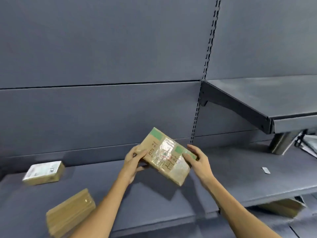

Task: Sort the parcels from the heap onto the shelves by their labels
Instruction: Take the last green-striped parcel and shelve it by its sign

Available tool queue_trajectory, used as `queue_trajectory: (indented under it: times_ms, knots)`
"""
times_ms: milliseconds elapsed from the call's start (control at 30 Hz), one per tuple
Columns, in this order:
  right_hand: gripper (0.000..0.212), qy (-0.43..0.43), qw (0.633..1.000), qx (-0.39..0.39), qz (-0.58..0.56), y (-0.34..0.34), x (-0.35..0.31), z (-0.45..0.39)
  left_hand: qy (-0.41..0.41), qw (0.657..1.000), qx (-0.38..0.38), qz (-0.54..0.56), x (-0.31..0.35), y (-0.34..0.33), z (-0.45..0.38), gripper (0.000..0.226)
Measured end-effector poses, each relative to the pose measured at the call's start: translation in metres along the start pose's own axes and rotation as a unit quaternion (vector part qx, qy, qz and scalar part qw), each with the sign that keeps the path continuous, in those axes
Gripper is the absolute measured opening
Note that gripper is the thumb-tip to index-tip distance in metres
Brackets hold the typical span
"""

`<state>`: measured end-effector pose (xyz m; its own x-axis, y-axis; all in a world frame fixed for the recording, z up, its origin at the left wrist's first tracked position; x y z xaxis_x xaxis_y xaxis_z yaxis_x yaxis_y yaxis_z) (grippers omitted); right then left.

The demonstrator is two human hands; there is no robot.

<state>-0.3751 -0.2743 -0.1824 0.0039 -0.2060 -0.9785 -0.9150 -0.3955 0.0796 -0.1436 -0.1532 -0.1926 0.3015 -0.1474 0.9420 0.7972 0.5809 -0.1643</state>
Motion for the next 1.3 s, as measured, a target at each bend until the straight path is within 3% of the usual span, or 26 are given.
queue_trajectory:
  times_ms: [133,233,300,433,500,633,800,1000,1300]
  knots:
    - [0.065,-0.083,0.991,-0.062,-0.086,-0.051,-0.003,0.032,-0.043,0.992,0.079,0.085,-0.013,0.041,0.047,0.04]
    - [0.035,-0.108,0.981,-0.127,-0.104,-0.082,-0.005,0.057,-0.032,0.993,0.074,0.084,-0.025,0.059,0.072,0.047]
    - [0.028,-0.087,0.983,-0.131,-0.1,-0.09,-0.011,0.061,-0.026,0.995,0.068,0.063,-0.024,0.07,0.084,0.049]
    - [0.044,-0.054,0.979,-0.151,-0.129,-0.099,-0.044,0.059,-0.051,0.997,0.059,0.011,0.017,0.087,0.097,0.063]
    - [0.049,-0.022,0.978,-0.154,-0.14,-0.104,-0.067,0.054,-0.089,0.994,0.05,-0.03,0.05,0.091,0.101,0.075]
    - [0.056,0.058,0.981,-0.146,-0.113,-0.113,-0.123,0.039,-0.197,0.973,0.075,-0.093,0.116,0.089,0.115,0.064]
    - [0.05,0.127,0.973,-0.149,-0.118,-0.118,-0.181,0.022,-0.285,0.949,0.091,-0.102,0.181,0.085,0.133,0.067]
    - [0.049,0.163,0.967,-0.148,-0.13,-0.112,-0.217,0.014,-0.317,0.939,0.068,-0.111,0.219,0.086,0.147,0.07]
    - [0.047,0.171,0.966,-0.15,-0.123,-0.11,-0.217,0.025,-0.312,0.943,0.067,-0.093,0.213,0.088,0.153,0.065]
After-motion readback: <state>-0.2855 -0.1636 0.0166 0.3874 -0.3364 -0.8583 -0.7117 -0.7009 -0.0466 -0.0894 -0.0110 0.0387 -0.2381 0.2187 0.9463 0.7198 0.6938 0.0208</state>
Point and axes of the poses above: each hand's wrist, its own z-axis away from the middle knuckle, its own y-axis out of the back of the hand, x = y × z, the point moved 4 cm from there along -z, towards the middle knuckle, and after that the axes turned 7 degrees about y, right-handed, at the moved point
